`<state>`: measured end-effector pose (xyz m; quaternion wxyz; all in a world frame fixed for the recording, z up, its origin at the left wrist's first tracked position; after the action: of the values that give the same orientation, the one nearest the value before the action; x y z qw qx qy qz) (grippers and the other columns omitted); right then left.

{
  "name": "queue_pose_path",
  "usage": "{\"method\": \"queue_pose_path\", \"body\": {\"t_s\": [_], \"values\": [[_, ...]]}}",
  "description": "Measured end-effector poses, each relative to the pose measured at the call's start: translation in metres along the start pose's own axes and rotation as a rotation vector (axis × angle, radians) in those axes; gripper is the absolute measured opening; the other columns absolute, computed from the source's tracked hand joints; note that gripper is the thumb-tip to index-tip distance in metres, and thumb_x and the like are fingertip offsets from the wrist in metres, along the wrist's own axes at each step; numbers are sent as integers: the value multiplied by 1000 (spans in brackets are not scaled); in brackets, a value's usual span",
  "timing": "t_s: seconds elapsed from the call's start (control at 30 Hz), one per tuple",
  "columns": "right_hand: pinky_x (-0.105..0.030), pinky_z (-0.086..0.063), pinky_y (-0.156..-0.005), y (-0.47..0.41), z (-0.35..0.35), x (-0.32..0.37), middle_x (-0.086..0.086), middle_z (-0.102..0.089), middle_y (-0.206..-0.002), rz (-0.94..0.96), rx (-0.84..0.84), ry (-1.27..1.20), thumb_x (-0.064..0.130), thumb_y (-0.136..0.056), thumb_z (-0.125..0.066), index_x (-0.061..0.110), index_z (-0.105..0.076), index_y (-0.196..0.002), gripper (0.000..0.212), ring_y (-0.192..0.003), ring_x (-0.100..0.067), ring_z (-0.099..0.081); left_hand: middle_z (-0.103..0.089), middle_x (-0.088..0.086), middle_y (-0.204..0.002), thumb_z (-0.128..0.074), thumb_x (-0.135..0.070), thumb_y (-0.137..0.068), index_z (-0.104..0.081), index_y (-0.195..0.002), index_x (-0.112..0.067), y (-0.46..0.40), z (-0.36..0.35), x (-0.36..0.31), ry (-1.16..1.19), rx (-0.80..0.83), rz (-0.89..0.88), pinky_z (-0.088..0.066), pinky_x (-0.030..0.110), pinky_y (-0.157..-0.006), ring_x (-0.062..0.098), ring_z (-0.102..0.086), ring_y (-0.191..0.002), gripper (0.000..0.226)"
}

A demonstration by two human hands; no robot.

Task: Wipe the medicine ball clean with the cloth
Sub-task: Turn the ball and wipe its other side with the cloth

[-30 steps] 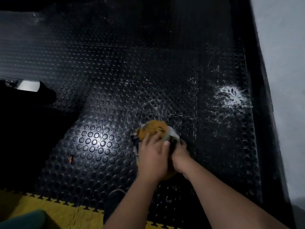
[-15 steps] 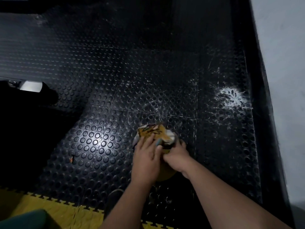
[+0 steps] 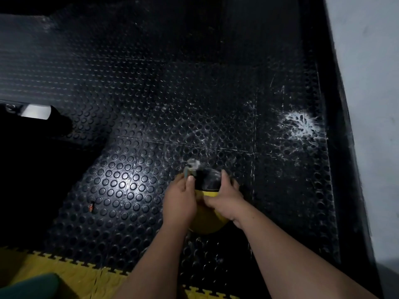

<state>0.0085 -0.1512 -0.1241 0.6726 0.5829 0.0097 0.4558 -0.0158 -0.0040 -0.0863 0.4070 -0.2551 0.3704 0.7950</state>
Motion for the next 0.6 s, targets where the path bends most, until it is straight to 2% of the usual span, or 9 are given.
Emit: {"method": "queue_pose_path", "body": {"t_s": [0.1, 0.17, 0.23, 0.3, 0.37, 0.43, 0.5, 0.53, 0.6], "values": [[-49, -40, -115, 3, 4, -13, -12, -32, -160, -46, -33, -195, 32, -95, -56, 40, -18, -157, 73, -137, -37, -44, -51, -12, -151, -31, -52, -103, -66, -134, -27, 26, -23, -28, -337, 138, -314, -21, 48, -123, 21, -27, -150, 53], [-44, -42, -112, 11, 6, -20, -12, -45, -152, -3, -38, -217, 30, -97, -55, 30, -25, -154, 65, -130, -34, -51, -50, -15, -151, -25, -59, -97, -65, -135, -29, 29, -27, -27, -318, 187, -364, -16, 44, -124, 16, -21, -152, 63], [-45, -36, -118, 15, 3, -13, -8, -30, -162, 23, -74, -142, 23, -93, -58, 26, -20, -159, 76, -142, -32, -40, -53, -12, -149, -35, -54, -101, -65, -135, -27, 18, -16, -19, -212, 101, -295, -16, 43, -124, 19, -22, -152, 53], [-47, -34, -120, 22, 0, -1, 1, -17, -166, 106, -36, -85, 21, -89, -62, 34, -21, -159, 82, -147, -29, -33, -47, -10, -154, -42, -44, -105, -61, -139, -26, 12, -4, -14, -231, 28, -211, -13, 41, -125, 23, -19, -153, 43], [-47, -42, -113, 30, 6, 7, -1, -36, -159, 174, -8, -248, 22, -90, -62, 40, -42, -148, 64, -135, -24, -47, -39, -9, -160, -42, -44, -105, -55, -145, -30, 11, 4, -17, -336, 57, -220, -10, 40, -126, 24, -16, -153, 43], [-44, -43, -111, 33, 19, 15, 1, -43, -153, 228, -134, -329, 27, -98, -57, 36, -47, -147, 50, -132, -20, -48, -32, -10, -163, -46, -45, -104, -48, -149, -33, 14, 2, -19, -464, 136, -329, -13, 39, -124, 26, -16, -153, 47], [-45, -37, -116, 38, 30, 35, 8, -31, -159, 376, -242, -168, 40, -104, -49, 37, -40, -153, 50, -142, -17, -38, -18, -1, -169, -61, -40, -97, -38, -155, -30, 20, -3, -13, -511, 147, -484, -23, 40, -123, 29, -18, -154, 63], [-46, -32, -119, 43, 28, 46, 12, -27, -162, 460, -216, -67, 47, -104, -45, 39, -39, -153, 50, -147, -15, -32, -8, 5, -171, -71, -37, -91, -31, -158, -27, 25, -4, -8, -460, 107, -522, -27, 40, -122, 30, -16, -155, 79], [-47, -18, -125, 47, 14, 55, 13, -21, -166, 495, -90, 175, 59, -103, -36, 43, -35, -155, 54, -154, -14, -15, 10, 10, -170, -82, -35, -81, -12, -161, -28, 32, -2, 3, -297, -24, -443, -26, 46, -122, 32, -6, -156, 107]]}}
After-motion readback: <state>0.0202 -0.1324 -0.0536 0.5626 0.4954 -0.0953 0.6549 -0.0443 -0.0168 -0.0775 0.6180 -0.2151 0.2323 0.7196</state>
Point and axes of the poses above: each hand's wrist, its own y-axis away from the middle knuckle, its own z-axis out of the back of the hand, x = y × z, the point moved 4 cm from there along -y, towards the middle knuckle
